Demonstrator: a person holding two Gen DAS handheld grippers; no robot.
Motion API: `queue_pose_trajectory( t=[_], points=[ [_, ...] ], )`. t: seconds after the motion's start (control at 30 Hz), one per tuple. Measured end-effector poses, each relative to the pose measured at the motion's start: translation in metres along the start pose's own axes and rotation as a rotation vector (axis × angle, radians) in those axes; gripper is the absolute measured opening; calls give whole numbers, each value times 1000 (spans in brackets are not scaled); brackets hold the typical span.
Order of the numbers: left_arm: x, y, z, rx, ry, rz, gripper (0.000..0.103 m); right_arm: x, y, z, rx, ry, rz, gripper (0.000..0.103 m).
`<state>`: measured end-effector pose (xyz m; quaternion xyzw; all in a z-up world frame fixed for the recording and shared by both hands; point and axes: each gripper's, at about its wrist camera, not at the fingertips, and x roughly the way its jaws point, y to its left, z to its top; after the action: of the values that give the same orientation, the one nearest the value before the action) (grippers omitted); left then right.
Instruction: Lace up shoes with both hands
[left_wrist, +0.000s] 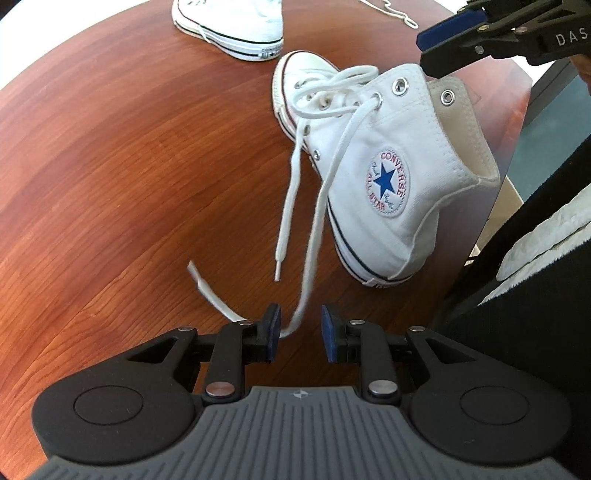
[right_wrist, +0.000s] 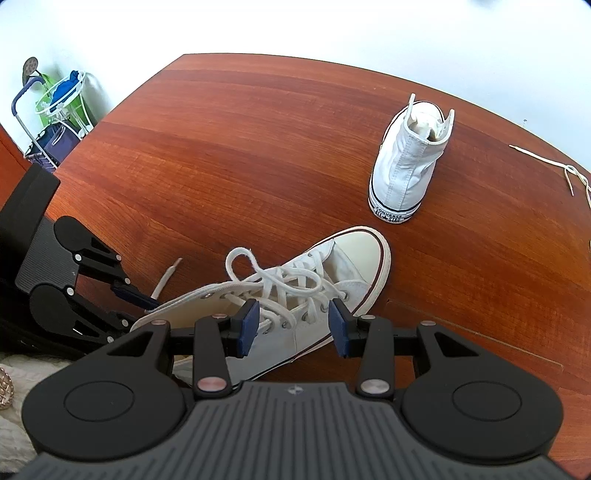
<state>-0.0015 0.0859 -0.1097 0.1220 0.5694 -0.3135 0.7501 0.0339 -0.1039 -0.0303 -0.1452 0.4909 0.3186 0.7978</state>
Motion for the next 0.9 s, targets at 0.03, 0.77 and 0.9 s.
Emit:
queue_pose_trajectory(
  t=[0.03, 0.77, 0.9],
  points=[
    [0, -1, 0, -1, 1, 3, 27, 0, 0, 0, 0, -1, 0, 42],
    [-16, 19, 10, 13, -59, 68, 27, -1, 4, -2, 28, -11, -15, 42],
    [-13, 22, 21, 18, -79, 77, 27, -2, 5, -2, 42, -12, -23, 42]
  ],
)
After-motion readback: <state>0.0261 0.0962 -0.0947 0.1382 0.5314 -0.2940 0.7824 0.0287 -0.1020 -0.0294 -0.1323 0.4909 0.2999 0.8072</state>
